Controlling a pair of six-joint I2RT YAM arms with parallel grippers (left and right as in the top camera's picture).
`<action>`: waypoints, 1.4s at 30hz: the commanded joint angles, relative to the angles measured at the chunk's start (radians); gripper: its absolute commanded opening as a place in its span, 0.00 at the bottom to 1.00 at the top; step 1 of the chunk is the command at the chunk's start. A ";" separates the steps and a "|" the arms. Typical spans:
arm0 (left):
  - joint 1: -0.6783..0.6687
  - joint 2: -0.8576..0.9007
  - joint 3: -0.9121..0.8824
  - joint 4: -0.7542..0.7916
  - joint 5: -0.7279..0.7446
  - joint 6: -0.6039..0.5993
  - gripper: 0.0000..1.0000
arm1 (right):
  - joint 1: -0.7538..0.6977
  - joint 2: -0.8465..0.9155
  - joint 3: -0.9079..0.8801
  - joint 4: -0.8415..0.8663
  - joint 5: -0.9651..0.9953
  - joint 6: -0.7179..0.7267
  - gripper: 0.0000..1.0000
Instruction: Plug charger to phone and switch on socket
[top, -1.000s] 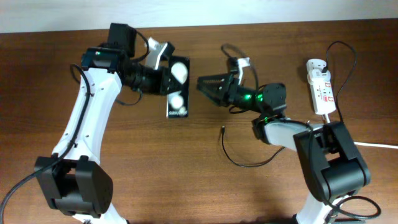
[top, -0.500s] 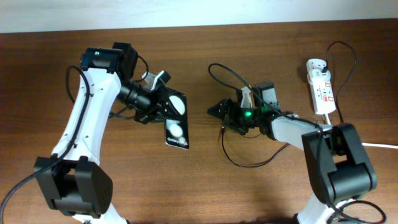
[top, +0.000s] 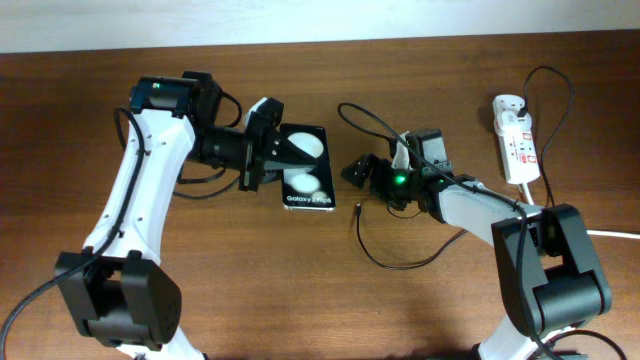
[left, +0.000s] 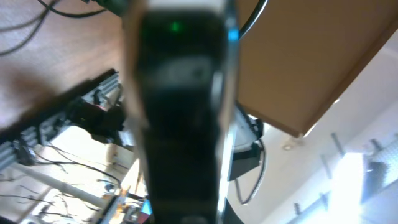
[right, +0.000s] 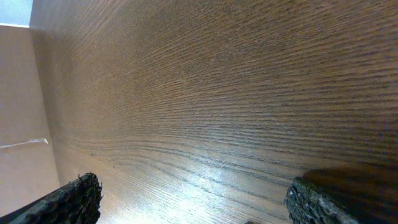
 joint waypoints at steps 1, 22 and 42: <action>0.002 -0.023 0.010 0.001 0.080 -0.078 0.00 | -0.004 0.065 -0.051 -0.046 0.155 -0.018 0.99; 0.002 -0.022 0.010 0.001 0.121 -0.202 0.00 | -0.004 0.065 -0.051 -0.046 0.155 -0.018 0.99; 0.001 -0.023 0.010 0.000 0.015 -0.311 0.00 | -0.004 0.065 -0.051 -0.046 0.155 -0.018 0.99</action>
